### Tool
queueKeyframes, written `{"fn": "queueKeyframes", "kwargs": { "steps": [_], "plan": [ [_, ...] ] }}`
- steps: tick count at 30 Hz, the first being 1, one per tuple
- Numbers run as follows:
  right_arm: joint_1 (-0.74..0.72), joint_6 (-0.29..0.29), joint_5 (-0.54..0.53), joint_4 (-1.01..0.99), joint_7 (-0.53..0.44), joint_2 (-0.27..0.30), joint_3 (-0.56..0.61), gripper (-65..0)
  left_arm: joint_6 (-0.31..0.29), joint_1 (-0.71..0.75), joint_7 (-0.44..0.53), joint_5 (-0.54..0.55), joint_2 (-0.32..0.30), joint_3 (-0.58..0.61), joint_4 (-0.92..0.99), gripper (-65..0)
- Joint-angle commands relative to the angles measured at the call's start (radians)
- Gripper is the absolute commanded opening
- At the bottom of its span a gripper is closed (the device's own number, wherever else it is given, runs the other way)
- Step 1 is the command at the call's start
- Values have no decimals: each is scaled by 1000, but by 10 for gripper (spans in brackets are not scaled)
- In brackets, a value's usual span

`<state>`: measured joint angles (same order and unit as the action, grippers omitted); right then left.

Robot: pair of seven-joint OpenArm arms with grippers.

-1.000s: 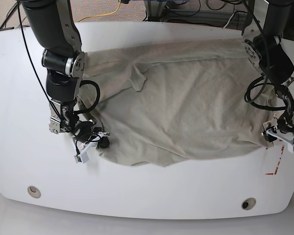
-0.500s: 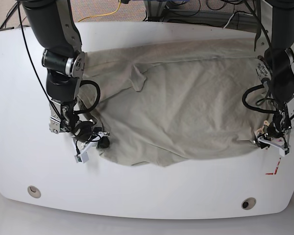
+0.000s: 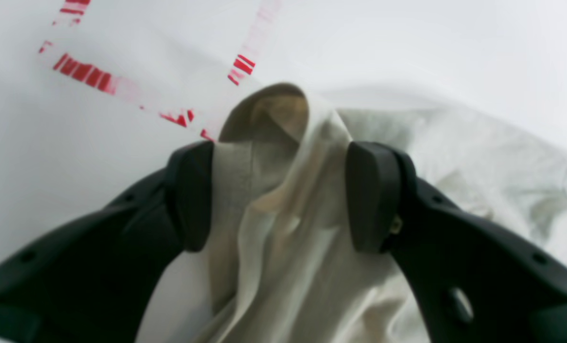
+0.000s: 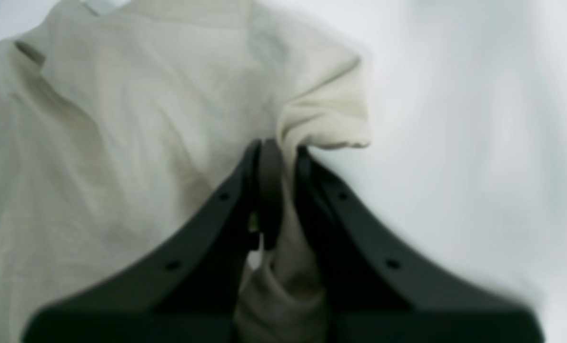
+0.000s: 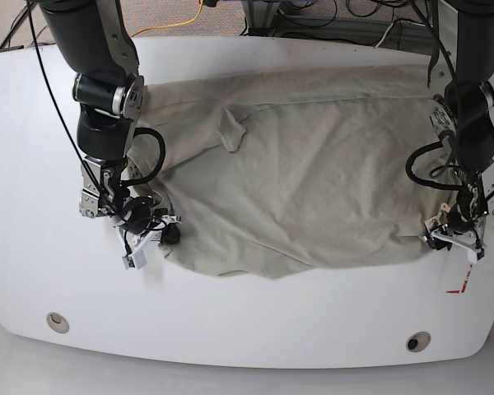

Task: Layout the t-shirt on the table in an organized manner, then fold the t-shirt properly
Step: 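Lift the shirt edge high with both grippers, raising the shirt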

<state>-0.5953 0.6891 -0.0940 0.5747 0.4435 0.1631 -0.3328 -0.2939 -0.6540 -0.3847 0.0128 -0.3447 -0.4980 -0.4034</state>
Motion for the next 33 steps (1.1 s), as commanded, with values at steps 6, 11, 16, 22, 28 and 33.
{"fn": "queueKeyframes", "kwargs": {
  "steps": [6, 11, 16, 22, 28, 33],
  "plan": [
    [-35, 9, -14, 29, -8, 6, -1, -629, 3, 44, -92, -4, -12, -3, -93, -478],
    [-35, 9, -14, 29, -8, 6, -1, -629, 3, 61, -95, -4, -11, 0, -128, -642],
    [-35, 9, -14, 29, -8, 6, -1, -629, 2, 61, -109, -4, -9, -3, -130, -639],
    [-39, 9, -14, 54, 59, 6, -2, -631, -83, 53, -152, -1, -11, -14, -151, -649],
    [5, 9, -16, 253, 180, 6, -4, -650, -190, 66, -305, -4, -7, -84, -345, -650],
    [22, 9, -14, 439, 291, -17, -4, -650, -233, 118, -434, -3, -6, -106, -555, -650]
  ]
}}
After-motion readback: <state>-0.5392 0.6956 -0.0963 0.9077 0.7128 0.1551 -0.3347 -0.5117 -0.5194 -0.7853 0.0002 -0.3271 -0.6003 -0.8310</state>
